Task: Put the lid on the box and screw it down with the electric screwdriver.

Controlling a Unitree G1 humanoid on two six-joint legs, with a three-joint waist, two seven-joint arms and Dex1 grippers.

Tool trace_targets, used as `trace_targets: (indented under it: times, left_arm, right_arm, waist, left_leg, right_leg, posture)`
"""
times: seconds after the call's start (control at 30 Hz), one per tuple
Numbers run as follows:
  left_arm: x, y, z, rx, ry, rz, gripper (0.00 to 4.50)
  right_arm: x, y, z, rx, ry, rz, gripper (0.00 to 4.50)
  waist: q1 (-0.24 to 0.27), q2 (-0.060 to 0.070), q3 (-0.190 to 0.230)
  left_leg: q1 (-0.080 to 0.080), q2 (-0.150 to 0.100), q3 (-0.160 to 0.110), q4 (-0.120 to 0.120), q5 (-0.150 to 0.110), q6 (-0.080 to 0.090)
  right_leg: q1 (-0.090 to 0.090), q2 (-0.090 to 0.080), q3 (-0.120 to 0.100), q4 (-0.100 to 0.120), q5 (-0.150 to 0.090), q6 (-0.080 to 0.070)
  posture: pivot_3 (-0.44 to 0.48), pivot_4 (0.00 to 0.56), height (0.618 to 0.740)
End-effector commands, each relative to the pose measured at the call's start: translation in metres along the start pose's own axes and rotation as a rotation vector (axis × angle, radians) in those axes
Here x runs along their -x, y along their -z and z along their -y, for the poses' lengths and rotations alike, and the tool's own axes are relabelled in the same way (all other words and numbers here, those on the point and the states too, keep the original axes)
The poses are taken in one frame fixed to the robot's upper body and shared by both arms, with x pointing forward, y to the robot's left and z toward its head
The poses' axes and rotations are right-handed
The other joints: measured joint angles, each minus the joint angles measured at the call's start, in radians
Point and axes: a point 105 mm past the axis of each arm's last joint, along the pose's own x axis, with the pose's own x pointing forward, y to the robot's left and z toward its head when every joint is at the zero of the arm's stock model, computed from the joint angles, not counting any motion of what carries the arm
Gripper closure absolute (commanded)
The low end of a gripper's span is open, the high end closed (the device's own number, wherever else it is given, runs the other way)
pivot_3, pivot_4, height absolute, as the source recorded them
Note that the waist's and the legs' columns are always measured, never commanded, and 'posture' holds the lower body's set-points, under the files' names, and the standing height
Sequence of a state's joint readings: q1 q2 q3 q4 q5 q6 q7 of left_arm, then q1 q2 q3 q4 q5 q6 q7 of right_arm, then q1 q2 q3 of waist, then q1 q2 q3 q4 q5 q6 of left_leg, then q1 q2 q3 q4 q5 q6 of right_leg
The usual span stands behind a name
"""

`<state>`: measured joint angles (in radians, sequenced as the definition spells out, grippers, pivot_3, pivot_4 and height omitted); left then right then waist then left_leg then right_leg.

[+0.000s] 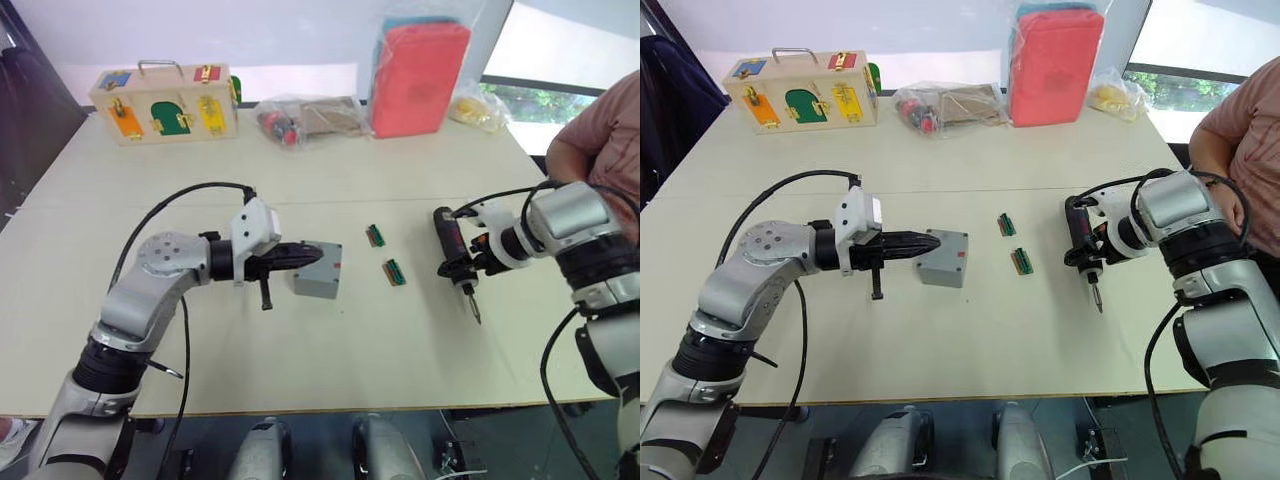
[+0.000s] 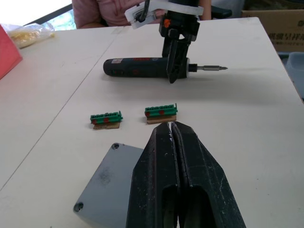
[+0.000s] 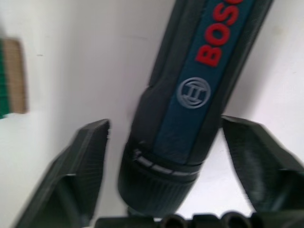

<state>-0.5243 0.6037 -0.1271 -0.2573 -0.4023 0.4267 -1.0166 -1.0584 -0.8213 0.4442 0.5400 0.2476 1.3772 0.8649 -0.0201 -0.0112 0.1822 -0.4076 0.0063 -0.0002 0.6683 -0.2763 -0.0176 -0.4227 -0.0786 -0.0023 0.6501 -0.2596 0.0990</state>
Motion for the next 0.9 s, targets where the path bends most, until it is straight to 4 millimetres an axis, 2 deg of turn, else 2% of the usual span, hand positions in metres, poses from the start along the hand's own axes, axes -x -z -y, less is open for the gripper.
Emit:
trace_targets:
  times: [0.03, 0.1, 0.13, 0.2, 0.27, 0.3, 0.37, 0.43, 0.6, 0.67, 0.77, 0.9]
  left_arm:
    - [0.004, -0.011, -0.006, -0.054, -0.027, 0.020, 4.50]
    - [0.007, -0.009, -0.007, -0.054, -0.034, 0.010, 4.50]
    - [0.007, -0.007, -0.008, -0.054, -0.035, -0.001, 4.50]
    - [0.008, -0.003, -0.011, -0.065, -0.035, -0.027, 4.50]
    - [0.010, -0.001, -0.013, -0.062, -0.038, -0.033, 4.50]
    - [0.010, 0.000, -0.015, -0.058, -0.041, -0.034, 4.50]
    - [0.010, 0.005, -0.018, -0.049, -0.042, -0.047, 4.50]
    - [0.009, 0.009, -0.020, -0.042, -0.036, -0.060, 4.50]
    - [0.005, 0.016, -0.025, -0.032, -0.012, -0.078, 4.50]
    - [0.003, 0.020, -0.025, -0.028, 0.006, -0.088, 4.50]
    - [-0.001, 0.026, -0.025, -0.015, 0.019, -0.093, 4.50]
    - [-0.012, 0.036, -0.027, -0.004, 0.027, -0.096, 4.50]
  right_arm:
    - [-0.005, -0.005, -0.007, 0.020, -0.023, 0.000, 1.99]
    - [0.003, -0.016, -0.006, 0.002, -0.011, 0.047, 2.67]
    - [0.014, -0.027, -0.005, 0.021, -0.003, 0.102, 2.71]
    - [0.034, -0.046, -0.002, 0.207, 0.066, 0.236, 2.71]
    - [0.046, -0.053, -0.011, 0.218, 0.045, 0.289, 2.71]
    - [0.052, -0.055, -0.019, 0.193, 0.000, 0.304, 2.71]
    - [0.072, -0.069, -0.047, 0.265, -0.093, 0.460, 2.71]
    - [0.100, -0.085, -0.088, 0.385, -0.234, 0.729, 2.71]
    - [0.133, -0.094, -0.143, 0.433, -0.394, 1.216, 2.71]
    - [0.135, -0.093, -0.153, 0.400, -0.411, 1.347, 2.71]
    - [0.129, -0.089, -0.164, 0.395, -0.426, 1.457, 2.71]
    - [0.112, -0.083, -0.178, 0.357, -0.450, 1.583, 2.71]
  waist:
    - [0.000, 0.000, 0.000]
    - [-0.001, 0.000, 0.000]
    - [-0.001, 0.000, 0.000]
    - [0.001, 0.003, 0.002]
    - [0.004, 0.007, 0.004]
    - [0.004, 0.007, 0.004]
    - [0.006, 0.007, 0.005]
    - [0.005, 0.007, 0.005]
    - [0.007, 0.007, 0.004]
    - [0.013, 0.006, 0.004]
    - [0.014, 0.006, 0.004]
    - [0.006, 0.006, 0.004]
  left_leg:
    - [0.000, 0.000, 0.000, 0.000, 0.000, 0.000]
    - [0.000, 0.000, 0.000, 0.000, 0.000, 0.000]
    - [0.000, 0.000, 0.000, 0.000, 0.000, 0.000]
    - [0.000, 0.000, 0.000, 0.000, 0.000, 0.000]
    - [-0.002, 0.000, 0.000, 0.000, 0.000, 0.000]
    - [-0.003, 0.000, 0.001, -0.001, 0.000, 0.000]
    - [-0.003, 0.000, 0.000, -0.001, 0.000, 0.000]
    - [-0.003, 0.000, 0.000, -0.001, 0.000, 0.000]
    - [-0.003, 0.001, -0.002, -0.001, 0.000, 0.000]
    - [-0.003, 0.000, -0.002, 0.000, 0.000, -0.001]
    - [-0.003, -0.002, -0.002, 0.001, 0.000, -0.001]
    - [-0.003, -0.006, -0.002, 0.001, 0.000, -0.001]
  right_leg:
    - [0.000, 0.000, 0.000, 0.000, 0.000, 0.000]
    - [0.000, 0.000, 0.000, 0.000, 0.000, 0.000]
    - [0.000, 0.001, 0.000, 0.000, 0.000, 0.000]
    - [-0.001, 0.000, 0.000, 0.000, 0.000, 0.000]
    - [-0.003, 0.000, 0.000, 0.001, 0.000, 0.000]
    - [-0.004, 0.000, 0.001, 0.001, 0.000, 0.000]
    - [-0.004, 0.000, 0.000, 0.001, 0.000, 0.000]
    - [-0.005, 0.000, 0.000, 0.001, 0.000, 0.000]
    - [-0.004, 0.001, 0.000, 0.002, 0.000, 0.000]
    - [-0.003, 0.001, -0.001, 0.002, 0.000, 0.000]
    - [-0.002, -0.003, -0.001, 0.002, 0.000, 0.000]
    - [-0.002, -0.005, 0.000, 0.000, 0.001, 0.002]
  posture:
    - [0.000, 0.150, 0.730]
    - [0.000, 0.150, 0.730]
    - [0.000, 0.150, 0.730]
    - [0.000, 0.150, 0.730]
    - [0.000, 0.150, 0.730]
    - [0.000, 0.150, 0.730]
    - [0.000, 0.150, 0.730]
    - [0.000, 0.150, 0.730]
    - [0.000, 0.150, 0.730]
    - [0.000, 0.150, 0.730]
    - [0.000, 0.150, 0.730]
    - [0.000, 0.150, 0.730]
